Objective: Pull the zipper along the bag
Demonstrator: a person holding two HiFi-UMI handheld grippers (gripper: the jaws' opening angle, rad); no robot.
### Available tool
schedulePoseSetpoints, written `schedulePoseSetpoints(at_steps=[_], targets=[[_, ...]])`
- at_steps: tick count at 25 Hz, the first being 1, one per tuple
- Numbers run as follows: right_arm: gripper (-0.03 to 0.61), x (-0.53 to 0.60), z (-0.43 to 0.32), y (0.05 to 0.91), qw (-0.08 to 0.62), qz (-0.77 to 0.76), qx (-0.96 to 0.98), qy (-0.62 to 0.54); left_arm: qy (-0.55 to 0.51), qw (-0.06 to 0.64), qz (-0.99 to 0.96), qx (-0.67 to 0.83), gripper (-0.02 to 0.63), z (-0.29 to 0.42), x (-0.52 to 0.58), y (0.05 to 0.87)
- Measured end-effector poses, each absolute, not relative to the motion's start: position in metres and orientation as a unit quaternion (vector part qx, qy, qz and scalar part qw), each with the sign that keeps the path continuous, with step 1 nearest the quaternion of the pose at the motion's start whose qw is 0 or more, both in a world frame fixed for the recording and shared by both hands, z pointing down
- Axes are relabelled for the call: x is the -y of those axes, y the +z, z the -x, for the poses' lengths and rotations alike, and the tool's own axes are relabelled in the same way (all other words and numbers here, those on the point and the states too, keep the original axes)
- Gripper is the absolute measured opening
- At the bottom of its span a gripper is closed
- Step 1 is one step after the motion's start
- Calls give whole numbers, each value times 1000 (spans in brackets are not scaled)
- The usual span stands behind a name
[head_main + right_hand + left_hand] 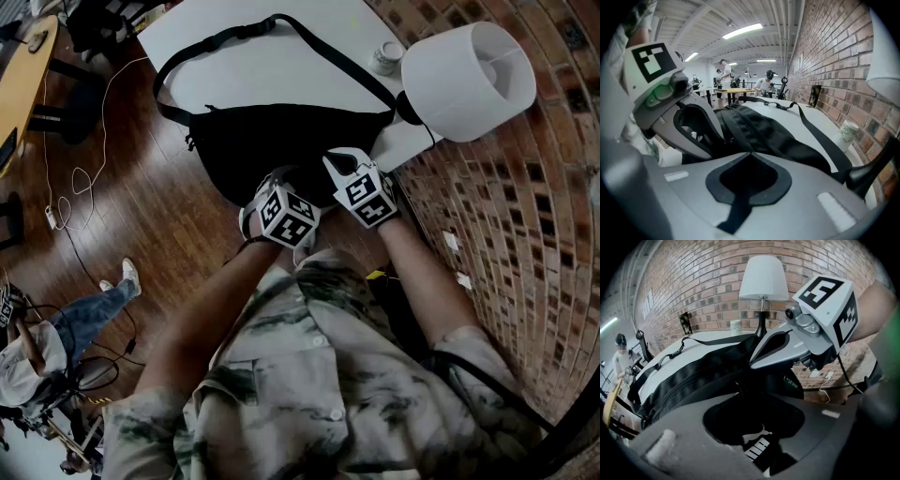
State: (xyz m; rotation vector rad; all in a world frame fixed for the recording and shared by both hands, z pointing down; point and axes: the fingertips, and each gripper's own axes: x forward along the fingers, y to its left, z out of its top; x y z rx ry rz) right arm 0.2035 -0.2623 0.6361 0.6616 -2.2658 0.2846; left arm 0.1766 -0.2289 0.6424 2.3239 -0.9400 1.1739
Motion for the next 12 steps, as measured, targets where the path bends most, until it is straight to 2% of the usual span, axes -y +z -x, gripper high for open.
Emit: schedulePoseSetpoints(at_steps=[5,7,12], targets=[[5,275,-198,650,373,-258,884,113,427,144,-821,350,113,-171,244,650],[5,276,-197,654,375,-259,882,117,416,149,-827,348,41,-170,242,650],[5,276,-197,657,376,-259,881,125,390,192,-839,327,29,-165,238,644]])
